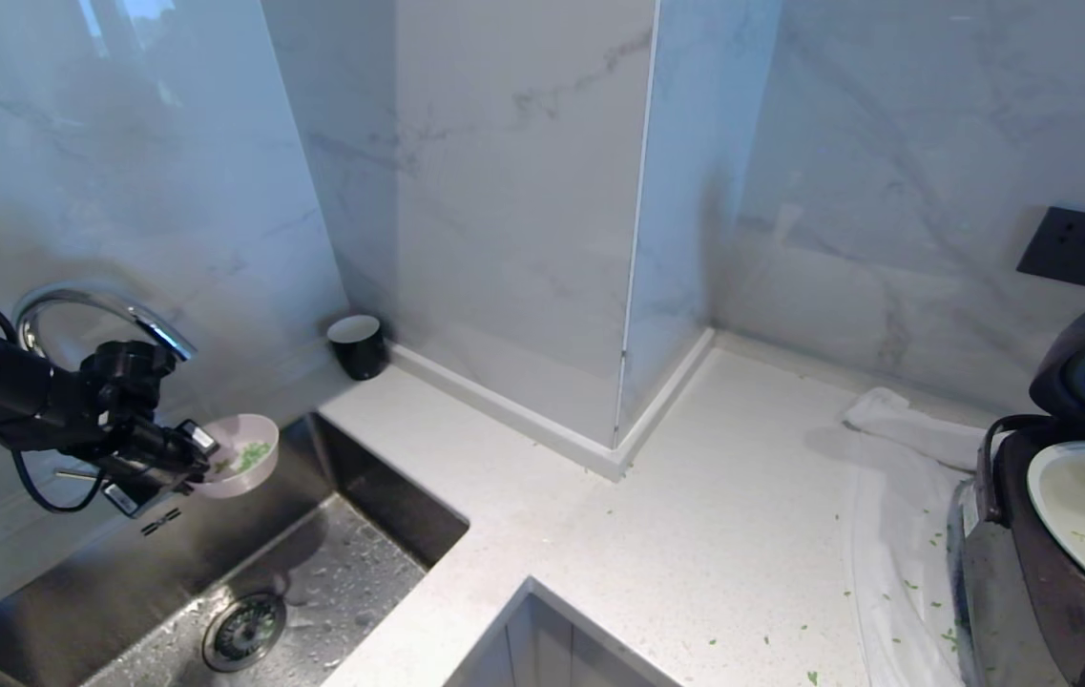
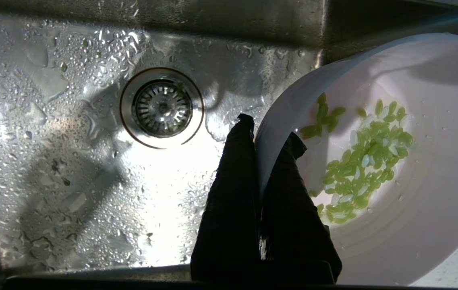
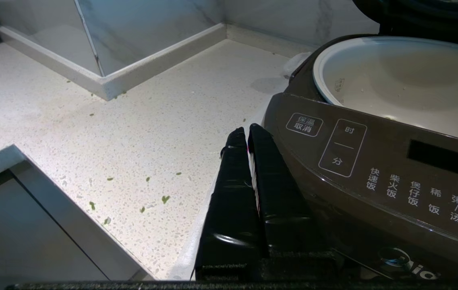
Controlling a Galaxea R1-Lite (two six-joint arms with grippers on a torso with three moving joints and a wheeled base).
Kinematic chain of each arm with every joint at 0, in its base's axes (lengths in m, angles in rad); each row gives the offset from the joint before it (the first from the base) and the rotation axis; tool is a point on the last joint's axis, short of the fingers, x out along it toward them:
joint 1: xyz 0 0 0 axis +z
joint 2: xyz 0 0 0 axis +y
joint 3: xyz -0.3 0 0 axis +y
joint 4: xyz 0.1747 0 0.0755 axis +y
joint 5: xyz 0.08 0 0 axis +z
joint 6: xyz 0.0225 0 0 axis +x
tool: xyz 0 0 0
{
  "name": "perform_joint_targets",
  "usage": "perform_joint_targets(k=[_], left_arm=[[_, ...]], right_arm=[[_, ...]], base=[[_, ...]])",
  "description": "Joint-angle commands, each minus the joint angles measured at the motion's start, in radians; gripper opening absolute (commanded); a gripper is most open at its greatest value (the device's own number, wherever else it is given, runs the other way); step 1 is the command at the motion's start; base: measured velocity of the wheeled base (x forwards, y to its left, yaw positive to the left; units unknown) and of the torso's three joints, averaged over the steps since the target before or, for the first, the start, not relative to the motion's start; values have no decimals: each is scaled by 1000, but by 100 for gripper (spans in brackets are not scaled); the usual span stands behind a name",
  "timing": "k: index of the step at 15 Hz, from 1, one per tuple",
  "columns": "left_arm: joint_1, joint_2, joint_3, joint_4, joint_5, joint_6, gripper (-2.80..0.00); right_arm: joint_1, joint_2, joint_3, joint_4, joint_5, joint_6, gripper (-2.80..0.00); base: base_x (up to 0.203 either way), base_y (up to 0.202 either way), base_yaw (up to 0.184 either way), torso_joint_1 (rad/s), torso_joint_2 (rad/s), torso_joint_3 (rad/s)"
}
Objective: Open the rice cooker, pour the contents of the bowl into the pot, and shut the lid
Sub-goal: Fill a bowl with water from the tap
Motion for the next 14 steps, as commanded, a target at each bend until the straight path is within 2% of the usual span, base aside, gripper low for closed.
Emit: perform_joint_targets(k=[1, 3, 5, 8, 14], left_arm=[[0, 2, -4, 1, 1, -12, -280], [3, 12, -26, 5, -2, -24, -280], [0, 17, -38, 6, -5, -69, -280], [-12, 14, -32, 6, -7, -88, -280], [25, 21, -50, 8, -7, -87, -280]], right_arm=[[1, 0, 0, 0, -1, 0, -280], [-1, 0, 0, 0, 1, 0, -280], [1, 0, 0, 0, 1, 0, -280], [-1, 0, 0, 0, 1, 0, -280], [0, 0, 0, 0, 1, 0, -280]], base=[[0, 0, 0, 0, 0, 0], [0, 0, 0, 0, 0, 0], [0, 0, 0, 0, 0, 0], [0, 0, 0, 0, 0, 0], [0, 0, 0, 0, 0, 0]])
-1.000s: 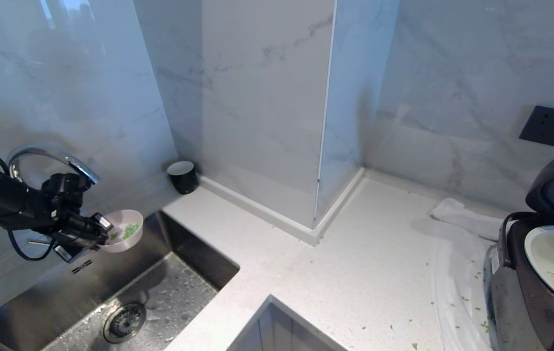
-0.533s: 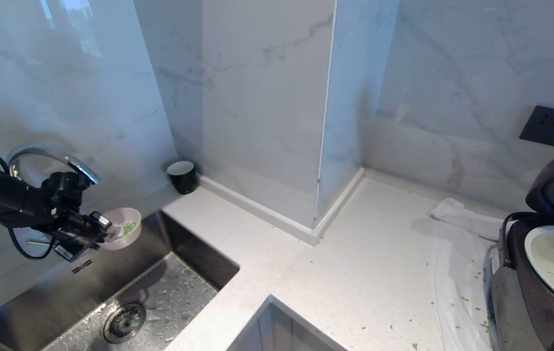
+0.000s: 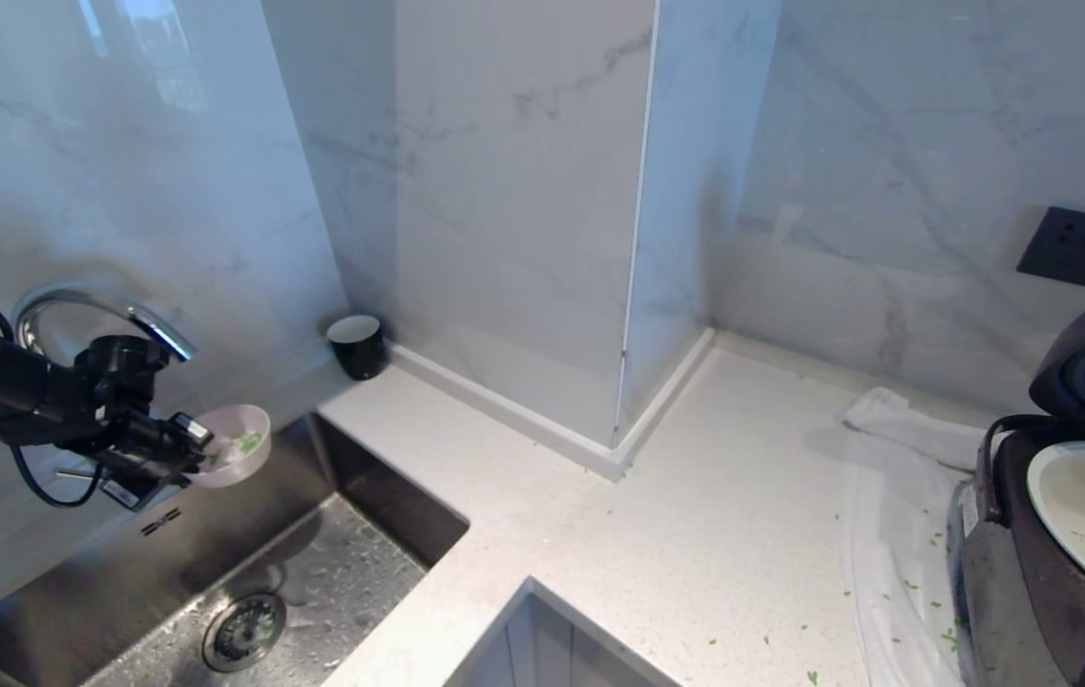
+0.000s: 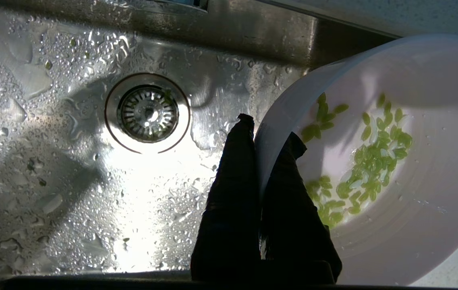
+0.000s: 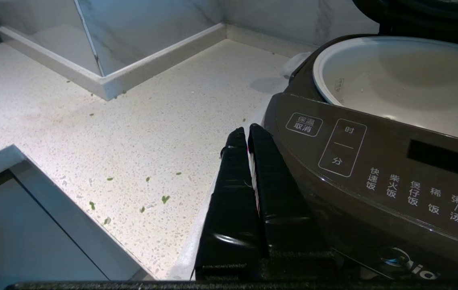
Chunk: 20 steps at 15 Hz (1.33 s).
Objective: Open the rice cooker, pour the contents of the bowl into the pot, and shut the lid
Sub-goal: Fill a bowl with water from the tap
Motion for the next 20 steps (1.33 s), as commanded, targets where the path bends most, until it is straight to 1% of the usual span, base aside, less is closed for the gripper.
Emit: perform_joint_targets(k=[1, 5, 20], left_arm=[[2, -2, 4, 0, 1, -4, -280], [-7, -7, 22, -1, 1, 0, -280], [0, 6, 15, -3, 1, 1, -280]], right_arm=[[1, 0, 0, 0, 0, 0, -280], [1, 0, 0, 0, 0, 0, -280], [0, 0, 0, 0, 0, 0, -280]], base=[[0, 0, 0, 0, 0, 0], [0, 0, 0, 0, 0, 0], [0, 0, 0, 0, 0, 0]])
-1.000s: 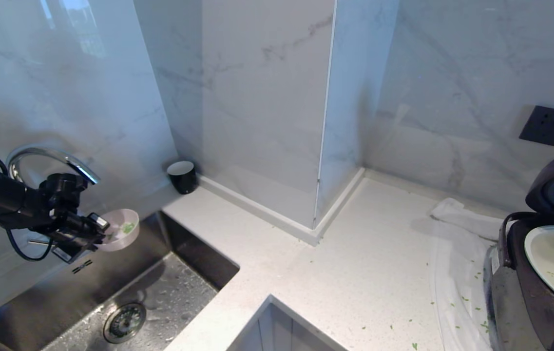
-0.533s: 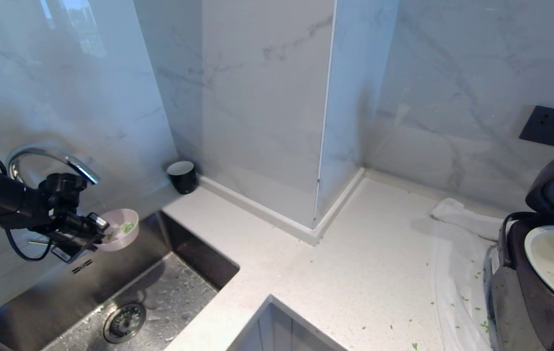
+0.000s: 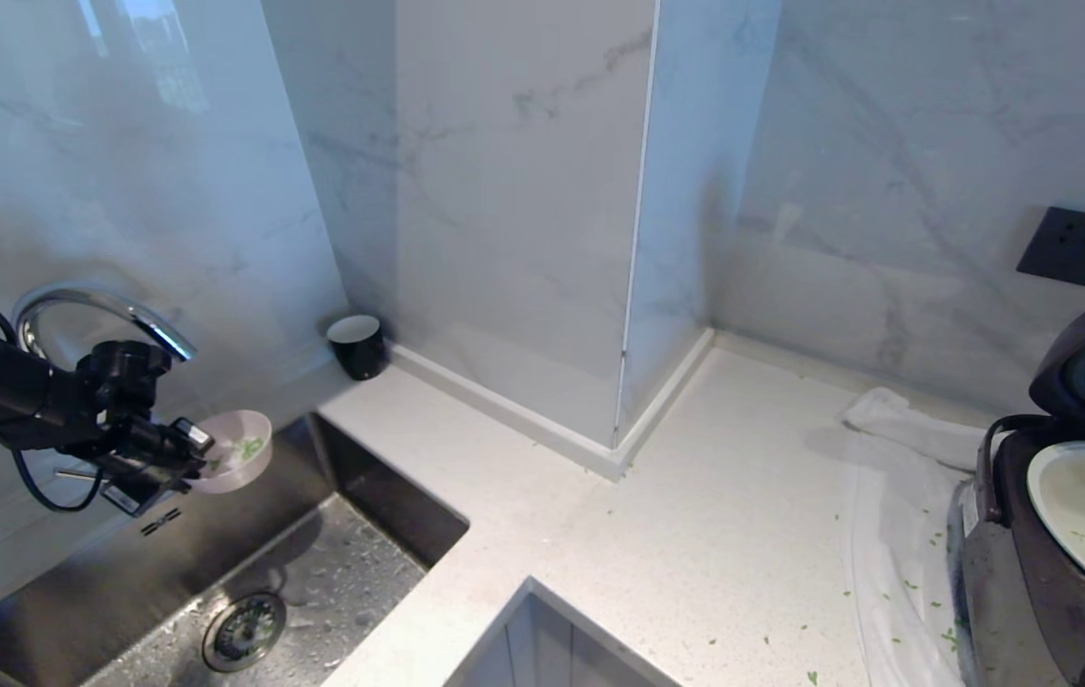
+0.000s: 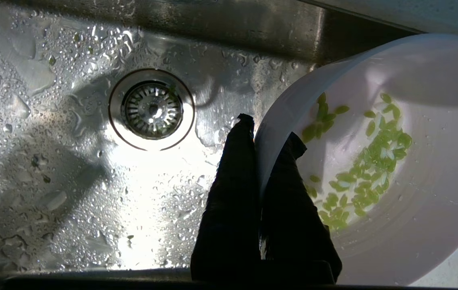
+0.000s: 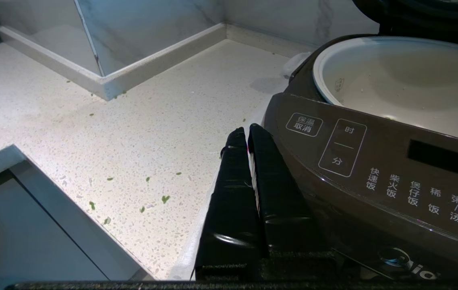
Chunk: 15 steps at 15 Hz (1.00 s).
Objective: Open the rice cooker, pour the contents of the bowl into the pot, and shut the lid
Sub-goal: Fill a bowl with water from the tap
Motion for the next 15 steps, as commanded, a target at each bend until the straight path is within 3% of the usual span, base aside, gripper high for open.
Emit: perform_joint_targets(k=[1, 15], left_arm=[[1, 2, 1, 0, 1, -5, -280], [-4, 13, 5, 2, 1, -5, -280]], right_arm=[[-1, 0, 0, 0, 0, 0, -280], [1, 0, 0, 0, 2, 0, -280]], base=[[0, 0, 0, 0, 0, 0], [0, 0, 0, 0, 0, 0]])
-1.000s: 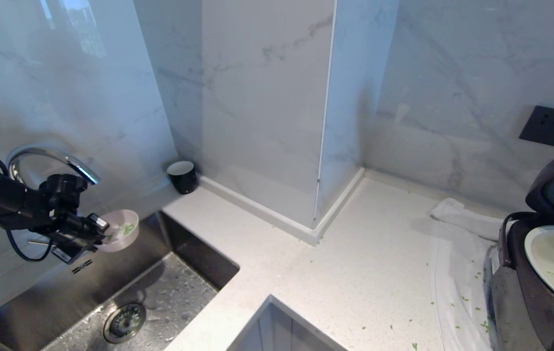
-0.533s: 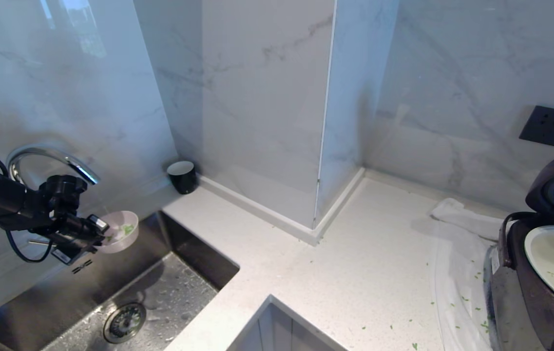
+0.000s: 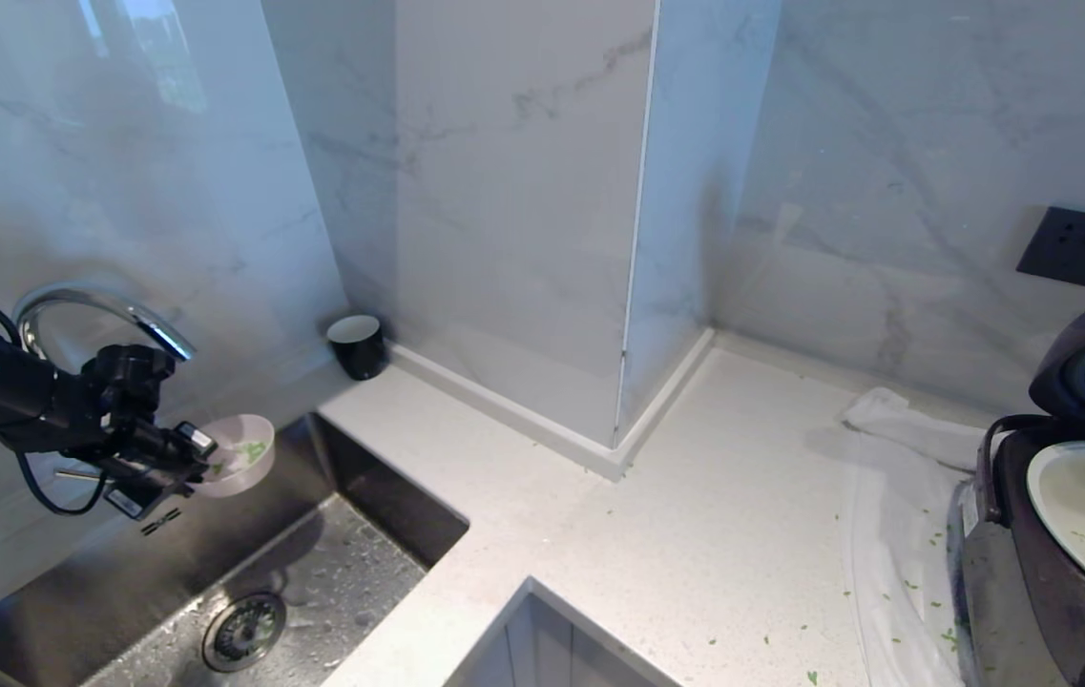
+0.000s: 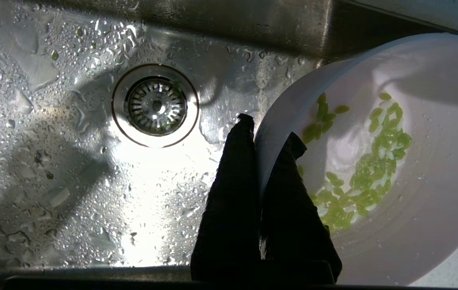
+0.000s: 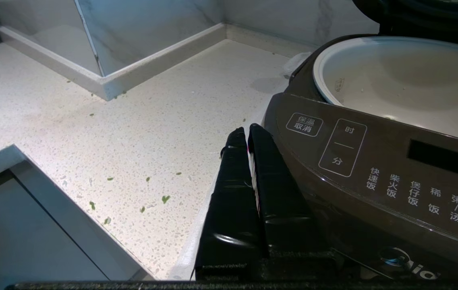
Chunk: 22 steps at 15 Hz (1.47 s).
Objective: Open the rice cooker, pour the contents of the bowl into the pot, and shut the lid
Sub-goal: Fill a bowl with water from the tap
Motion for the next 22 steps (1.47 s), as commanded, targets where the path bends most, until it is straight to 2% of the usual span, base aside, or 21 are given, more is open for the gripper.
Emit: perform_joint_targets(k=[1, 22], left_arm=[[1, 5, 0, 1, 1, -5, -280], [1, 12, 1, 1, 2, -2, -280]], right_arm=[[-1, 0, 0, 0, -1, -1, -280], [1, 0, 0, 0, 1, -1, -280]], base=[[0, 0, 0, 0, 0, 0], [0, 0, 0, 0, 0, 0]])
